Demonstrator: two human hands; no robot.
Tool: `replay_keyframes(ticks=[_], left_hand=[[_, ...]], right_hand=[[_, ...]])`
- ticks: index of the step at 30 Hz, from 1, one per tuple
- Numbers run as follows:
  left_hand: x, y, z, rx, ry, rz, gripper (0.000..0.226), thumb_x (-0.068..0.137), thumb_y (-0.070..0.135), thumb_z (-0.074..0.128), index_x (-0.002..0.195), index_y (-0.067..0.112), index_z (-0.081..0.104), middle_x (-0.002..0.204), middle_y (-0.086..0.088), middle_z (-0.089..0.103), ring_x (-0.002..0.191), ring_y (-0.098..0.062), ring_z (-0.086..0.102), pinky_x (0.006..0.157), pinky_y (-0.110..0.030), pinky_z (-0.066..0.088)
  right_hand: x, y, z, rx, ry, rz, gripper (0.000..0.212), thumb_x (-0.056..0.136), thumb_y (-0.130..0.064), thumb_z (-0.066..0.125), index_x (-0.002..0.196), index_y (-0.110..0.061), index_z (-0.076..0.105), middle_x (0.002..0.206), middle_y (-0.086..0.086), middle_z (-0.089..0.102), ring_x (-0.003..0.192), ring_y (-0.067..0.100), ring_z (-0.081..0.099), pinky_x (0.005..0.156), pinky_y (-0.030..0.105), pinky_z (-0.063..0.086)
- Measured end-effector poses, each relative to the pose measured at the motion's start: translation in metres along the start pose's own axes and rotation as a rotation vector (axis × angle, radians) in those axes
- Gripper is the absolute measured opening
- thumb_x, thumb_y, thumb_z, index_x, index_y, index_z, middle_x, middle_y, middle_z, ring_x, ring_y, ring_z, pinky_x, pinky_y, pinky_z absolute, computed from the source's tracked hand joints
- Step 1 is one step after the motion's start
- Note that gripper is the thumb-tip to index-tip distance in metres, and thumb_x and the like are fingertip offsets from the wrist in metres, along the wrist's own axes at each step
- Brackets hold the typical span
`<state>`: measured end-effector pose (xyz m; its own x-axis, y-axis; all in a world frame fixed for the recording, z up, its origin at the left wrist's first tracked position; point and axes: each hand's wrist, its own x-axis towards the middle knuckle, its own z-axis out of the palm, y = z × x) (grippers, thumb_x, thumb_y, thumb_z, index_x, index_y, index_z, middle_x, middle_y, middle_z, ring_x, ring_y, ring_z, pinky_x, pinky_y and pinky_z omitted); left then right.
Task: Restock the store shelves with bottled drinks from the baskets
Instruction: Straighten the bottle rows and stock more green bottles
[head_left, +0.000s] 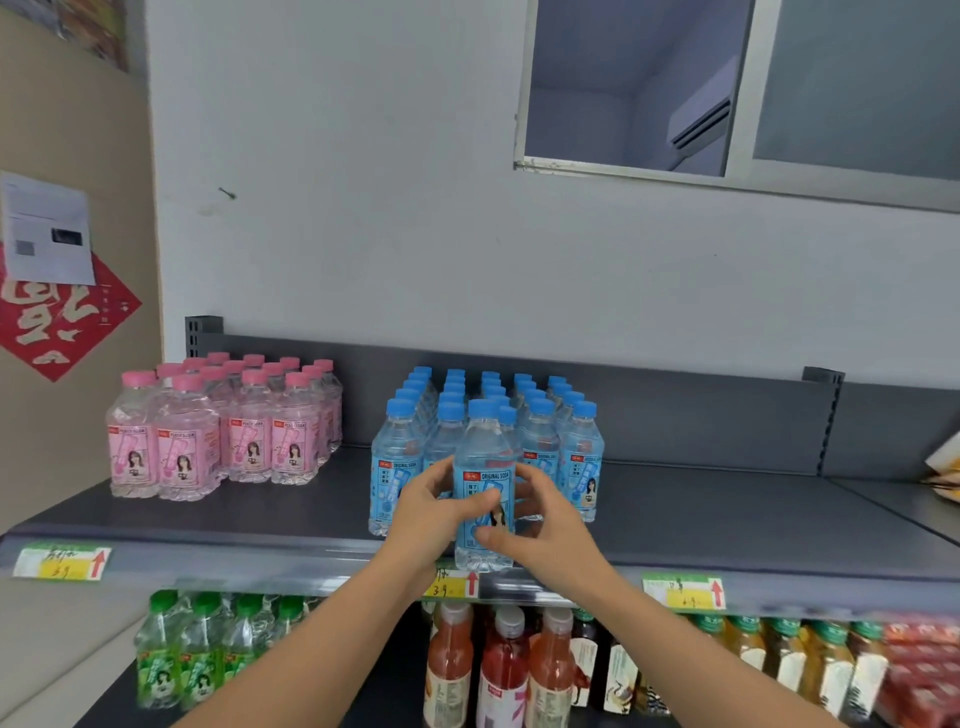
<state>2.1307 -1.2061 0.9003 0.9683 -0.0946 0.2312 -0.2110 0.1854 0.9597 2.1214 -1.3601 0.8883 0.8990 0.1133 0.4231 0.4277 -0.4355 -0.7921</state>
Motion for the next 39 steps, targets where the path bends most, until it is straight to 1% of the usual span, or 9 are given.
replay_keyframes(ticks=[3, 7, 13, 15, 18, 24, 32, 35, 39], left_hand=[[0.003, 0.001, 0.012, -0.003, -0.041, -0.015, 0.035, 0.075, 0.006, 0.077, 0.106, 0.021, 0.070, 0.103, 0.000, 0.073, 0.097, -0.021, 0.069, 0.088, -0.042, 0.055], [0.004, -0.002, 0.016, 0.080, -0.061, -0.017, 0.056, 0.078, 0.017, 0.077, 0.129, 0.021, 0.054, 0.126, 0.004, 0.060, 0.116, -0.015, 0.057, 0.094, -0.032, 0.047], [-0.001, -0.022, 0.008, 0.207, 0.030, -0.050, 0.045, 0.081, 0.011, 0.074, 0.124, 0.012, 0.060, 0.116, -0.001, 0.064, 0.106, -0.012, 0.059, 0.088, -0.024, 0.044], [0.000, -0.028, 0.005, 0.285, 0.038, -0.053, 0.042, 0.081, 0.012, 0.074, 0.121, 0.014, 0.062, 0.115, -0.001, 0.065, 0.106, -0.013, 0.060, 0.092, -0.027, 0.047], [0.003, -0.034, 0.003, 0.415, 0.041, -0.031, 0.043, 0.082, 0.013, 0.074, 0.123, 0.016, 0.060, 0.116, 0.003, 0.063, 0.111, -0.013, 0.058, 0.101, -0.031, 0.045], [0.010, -0.034, 0.002, 0.705, 0.054, 0.117, 0.060, 0.085, 0.021, 0.071, 0.139, 0.020, 0.045, 0.130, 0.005, 0.050, 0.119, -0.009, 0.048, 0.100, -0.025, 0.039], [0.029, -0.031, -0.011, 1.044, 0.393, 0.335, 0.063, 0.079, 0.029, 0.076, 0.130, 0.020, 0.040, 0.125, 0.000, 0.038, 0.115, -0.018, 0.043, 0.090, -0.029, 0.040], [0.036, -0.027, -0.018, 1.162, 0.508, 0.355, 0.077, 0.072, 0.034, 0.080, 0.134, 0.015, 0.038, 0.132, -0.007, 0.037, 0.123, -0.025, 0.038, 0.097, -0.038, 0.037], [0.040, -0.028, -0.028, 1.154, 0.554, 0.248, 0.109, 0.069, 0.045, 0.080, 0.150, 0.015, 0.012, 0.150, -0.013, 0.019, 0.138, -0.030, 0.022, 0.106, -0.048, 0.030]], right_hand=[[-0.001, 0.004, -0.009, 0.062, 0.091, 0.032, 0.062, 0.071, -0.021, 0.084, 0.122, -0.033, 0.052, 0.110, -0.012, 0.064, 0.103, 0.003, 0.059, 0.086, 0.027, 0.053], [-0.001, 0.009, -0.029, 0.140, 0.202, 0.070, 0.056, 0.073, -0.014, 0.082, 0.118, -0.031, 0.052, 0.106, -0.009, 0.064, 0.100, 0.004, 0.059, 0.076, 0.021, 0.052], [0.019, 0.035, -0.048, 0.166, 0.273, 0.175, 0.056, 0.077, -0.005, 0.078, 0.119, -0.029, 0.050, 0.110, -0.002, 0.064, 0.099, 0.015, 0.064, 0.072, 0.025, 0.054], [0.025, 0.042, -0.047, 0.147, 0.263, 0.208, 0.056, 0.077, -0.003, 0.077, 0.120, -0.027, 0.050, 0.110, -0.002, 0.064, 0.098, 0.015, 0.064, 0.071, 0.024, 0.053], [0.032, 0.052, -0.042, 0.126, 0.242, 0.253, 0.057, 0.077, -0.005, 0.077, 0.122, -0.026, 0.050, 0.110, -0.004, 0.062, 0.100, 0.016, 0.062, 0.076, 0.028, 0.052], [0.040, 0.064, -0.034, 0.126, 0.216, 0.285, 0.061, 0.077, -0.004, 0.077, 0.126, -0.028, 0.050, 0.118, -0.002, 0.061, 0.107, 0.019, 0.060, 0.091, 0.042, 0.053], [0.040, 0.062, -0.039, 0.077, 0.167, 0.304, 0.068, 0.077, -0.007, 0.078, 0.135, -0.023, 0.045, 0.123, -0.002, 0.058, 0.111, 0.018, 0.057, 0.090, 0.033, 0.049], [0.040, 0.061, -0.039, 0.055, 0.158, 0.322, 0.073, 0.076, -0.010, 0.079, 0.139, -0.024, 0.042, 0.126, -0.001, 0.058, 0.114, 0.018, 0.057, 0.094, 0.036, 0.050], [0.039, 0.063, -0.037, -0.006, 0.188, 0.326, 0.075, 0.073, -0.019, 0.083, 0.136, -0.026, 0.044, 0.123, -0.002, 0.059, 0.114, 0.019, 0.058, 0.096, 0.041, 0.051]])
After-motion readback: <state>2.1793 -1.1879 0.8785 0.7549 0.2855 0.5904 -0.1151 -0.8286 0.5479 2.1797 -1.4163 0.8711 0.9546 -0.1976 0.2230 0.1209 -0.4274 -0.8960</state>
